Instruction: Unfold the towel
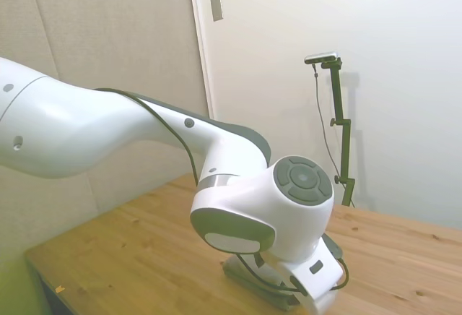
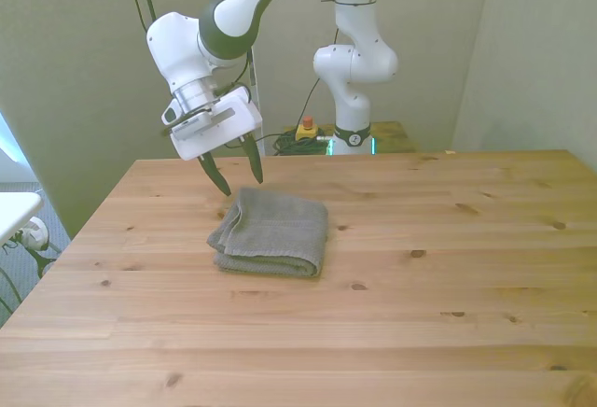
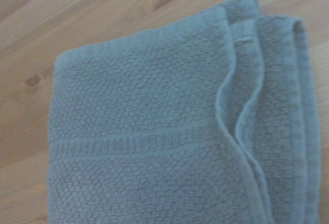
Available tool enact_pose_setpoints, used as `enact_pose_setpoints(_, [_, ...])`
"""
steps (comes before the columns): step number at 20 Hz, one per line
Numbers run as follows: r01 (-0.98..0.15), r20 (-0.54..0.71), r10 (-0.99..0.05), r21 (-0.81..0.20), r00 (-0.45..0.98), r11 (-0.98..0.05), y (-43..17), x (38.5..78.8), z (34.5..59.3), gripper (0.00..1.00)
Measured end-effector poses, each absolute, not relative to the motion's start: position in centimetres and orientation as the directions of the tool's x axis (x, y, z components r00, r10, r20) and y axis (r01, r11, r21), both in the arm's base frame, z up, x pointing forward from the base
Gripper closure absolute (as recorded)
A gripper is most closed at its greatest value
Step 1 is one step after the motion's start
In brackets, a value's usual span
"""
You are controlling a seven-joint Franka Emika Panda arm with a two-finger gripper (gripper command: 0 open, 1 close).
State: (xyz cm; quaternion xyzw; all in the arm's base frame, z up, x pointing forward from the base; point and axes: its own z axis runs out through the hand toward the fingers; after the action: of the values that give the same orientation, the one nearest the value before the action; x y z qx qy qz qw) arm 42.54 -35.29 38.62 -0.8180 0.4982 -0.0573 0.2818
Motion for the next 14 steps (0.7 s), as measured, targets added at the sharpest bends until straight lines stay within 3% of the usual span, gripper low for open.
enact_pose_setpoints(8, [-0.761,-0.208,-0.83,-0.556,0.518,-0.335,-35.8,42.4,37.1,0.0])
enact_pose_setpoints(9, [-0.755,-0.204,-0.83,-0.565,0.518,-0.333,-36.0,42.3,37.1,1.0])
enact_pose_setpoints(14, [-0.752,-0.205,-0.837,-0.579,0.508,-0.314,-36.4,42.3,36.6,1.0])
